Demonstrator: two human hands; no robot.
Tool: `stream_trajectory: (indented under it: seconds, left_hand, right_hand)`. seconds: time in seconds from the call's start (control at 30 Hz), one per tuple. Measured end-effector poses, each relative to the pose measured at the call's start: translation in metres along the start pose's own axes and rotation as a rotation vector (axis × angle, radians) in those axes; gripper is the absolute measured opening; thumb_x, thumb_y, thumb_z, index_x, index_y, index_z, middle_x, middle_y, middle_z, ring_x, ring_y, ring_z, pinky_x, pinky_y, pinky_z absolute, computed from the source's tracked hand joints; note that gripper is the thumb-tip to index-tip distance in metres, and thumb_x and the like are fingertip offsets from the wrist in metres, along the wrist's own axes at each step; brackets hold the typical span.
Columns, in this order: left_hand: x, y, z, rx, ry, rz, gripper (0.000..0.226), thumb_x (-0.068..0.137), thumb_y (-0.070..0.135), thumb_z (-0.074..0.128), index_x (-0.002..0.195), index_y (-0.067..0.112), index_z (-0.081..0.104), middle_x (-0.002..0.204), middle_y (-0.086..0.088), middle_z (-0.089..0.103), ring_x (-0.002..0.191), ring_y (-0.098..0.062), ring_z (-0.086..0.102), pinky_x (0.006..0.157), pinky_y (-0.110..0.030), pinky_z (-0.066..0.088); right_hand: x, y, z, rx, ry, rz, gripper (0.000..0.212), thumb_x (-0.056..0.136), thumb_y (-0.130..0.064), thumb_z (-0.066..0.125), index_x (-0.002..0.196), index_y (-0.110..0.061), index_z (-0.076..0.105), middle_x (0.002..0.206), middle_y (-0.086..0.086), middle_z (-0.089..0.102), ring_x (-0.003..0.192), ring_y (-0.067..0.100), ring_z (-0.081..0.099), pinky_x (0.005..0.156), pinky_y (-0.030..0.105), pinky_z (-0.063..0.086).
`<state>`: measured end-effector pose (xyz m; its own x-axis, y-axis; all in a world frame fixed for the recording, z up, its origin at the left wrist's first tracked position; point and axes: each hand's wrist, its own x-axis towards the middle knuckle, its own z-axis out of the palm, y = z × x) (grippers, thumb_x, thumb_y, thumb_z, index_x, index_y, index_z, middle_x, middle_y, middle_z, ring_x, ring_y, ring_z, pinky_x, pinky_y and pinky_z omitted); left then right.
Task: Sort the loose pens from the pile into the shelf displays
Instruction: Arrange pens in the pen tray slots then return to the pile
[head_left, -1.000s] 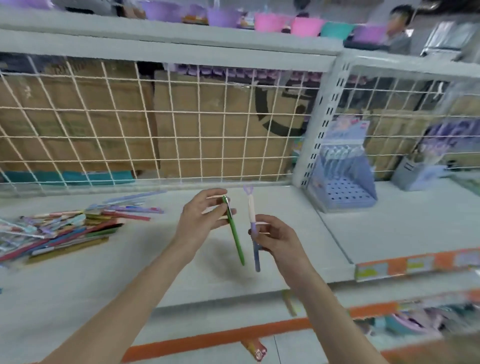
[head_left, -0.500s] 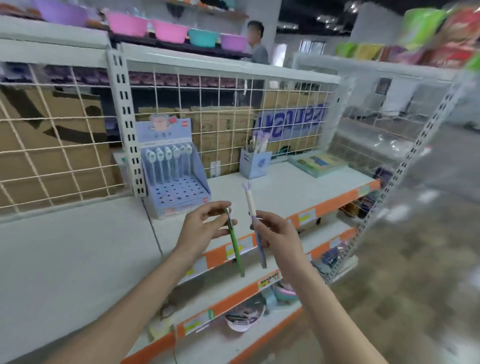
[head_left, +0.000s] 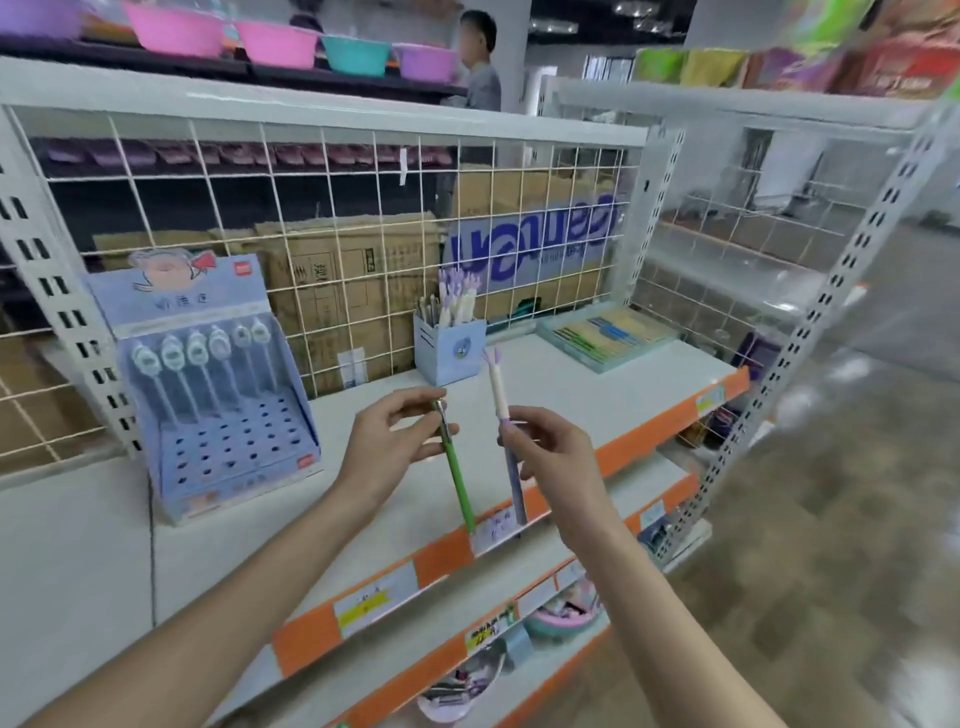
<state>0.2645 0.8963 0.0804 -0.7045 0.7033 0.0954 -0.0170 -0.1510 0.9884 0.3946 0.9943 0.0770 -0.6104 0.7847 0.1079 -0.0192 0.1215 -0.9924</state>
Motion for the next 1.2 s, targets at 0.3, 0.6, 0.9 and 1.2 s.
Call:
stream_trajectory:
  seconds: [0.3, 0.6, 0.9, 1.2]
  left_hand:
    - [0.109, -0.009, 0.033, -0.129, 0.210, -0.009, 0.019, 0.088, -0.004, 0.056, 0.100, 0.008, 0.063, 0.089, -0.006, 0.064, 0.073, -0.017, 0.071, 0.061, -0.020, 0.055]
    - [0.164, -0.017, 0.031, -0.080, 0.366, 0.018, 0.021, 0.089, -0.001, 0.056, 0.093, 0.017, 0.064, 0.086, -0.004, 0.065, 0.072, -0.009, 0.069, 0.062, -0.019, 0.055]
    - [0.179, -0.023, 0.043, -0.099, 0.572, 0.042, 0.018, 0.089, -0.003, 0.056, 0.105, 0.002, 0.062, 0.094, -0.011, 0.063, 0.069, -0.013, 0.070, 0.063, -0.020, 0.056]
    - [0.194, -0.016, 0.063, -0.046, 0.718, 0.112, 0.021, 0.090, -0.005, 0.054, 0.096, 0.012, 0.064, 0.085, -0.005, 0.065, 0.069, -0.013, 0.070, 0.060, -0.017, 0.053]
  right_hand:
    - [0.155, -0.012, -0.022, -0.128, -0.083, 0.026, 0.011, 0.085, -0.004, 0.063, 0.085, -0.015, 0.064, 0.070, -0.003, 0.058, 0.070, 0.009, 0.054, 0.054, 0.014, 0.046]
    - [0.275, -0.027, -0.013, -0.042, -0.111, -0.051, 0.022, 0.089, -0.001, 0.058, 0.110, 0.003, 0.055, 0.069, 0.005, 0.056, 0.061, 0.012, 0.057, 0.059, 0.020, 0.052]
    - [0.359, -0.037, 0.013, -0.064, -0.043, -0.320, 0.021, 0.086, -0.004, 0.058, 0.106, -0.010, 0.057, 0.084, 0.005, 0.061, 0.073, 0.012, 0.057, 0.058, 0.009, 0.044]
    - [0.384, -0.003, 0.029, -0.203, -0.358, -0.320, 0.024, 0.085, -0.003, 0.063, 0.100, -0.018, 0.052, 0.081, 0.000, 0.061, 0.072, 0.014, 0.059, 0.065, 0.025, 0.047]
